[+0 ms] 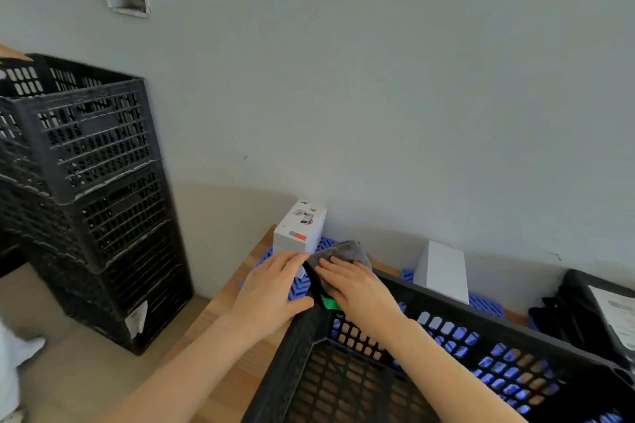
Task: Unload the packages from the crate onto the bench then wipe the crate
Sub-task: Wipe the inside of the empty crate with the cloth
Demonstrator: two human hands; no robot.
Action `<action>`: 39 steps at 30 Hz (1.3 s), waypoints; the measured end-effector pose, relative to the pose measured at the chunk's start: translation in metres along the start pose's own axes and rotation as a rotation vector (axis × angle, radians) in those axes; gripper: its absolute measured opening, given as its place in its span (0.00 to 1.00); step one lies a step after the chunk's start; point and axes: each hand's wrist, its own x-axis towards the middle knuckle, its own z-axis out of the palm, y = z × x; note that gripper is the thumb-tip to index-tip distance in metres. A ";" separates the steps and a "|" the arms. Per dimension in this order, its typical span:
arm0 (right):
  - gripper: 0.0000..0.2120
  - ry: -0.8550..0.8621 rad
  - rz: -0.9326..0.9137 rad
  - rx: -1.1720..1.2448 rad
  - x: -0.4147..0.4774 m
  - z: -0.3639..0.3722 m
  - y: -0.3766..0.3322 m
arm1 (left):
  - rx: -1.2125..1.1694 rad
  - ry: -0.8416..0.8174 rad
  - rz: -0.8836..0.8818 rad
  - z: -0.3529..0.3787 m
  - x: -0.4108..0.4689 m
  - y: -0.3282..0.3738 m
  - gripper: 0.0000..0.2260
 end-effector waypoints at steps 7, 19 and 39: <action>0.30 -0.114 0.200 0.155 0.016 -0.011 0.045 | 0.033 -0.027 -0.071 -0.017 -0.055 0.022 0.18; 0.13 -0.056 -0.513 -0.111 0.045 -0.007 0.024 | 0.100 -0.018 -0.468 -0.012 -0.166 0.067 0.24; 0.14 -0.001 -0.927 0.230 -0.067 0.035 -0.124 | 0.040 0.033 -0.903 -0.027 -0.249 0.119 0.26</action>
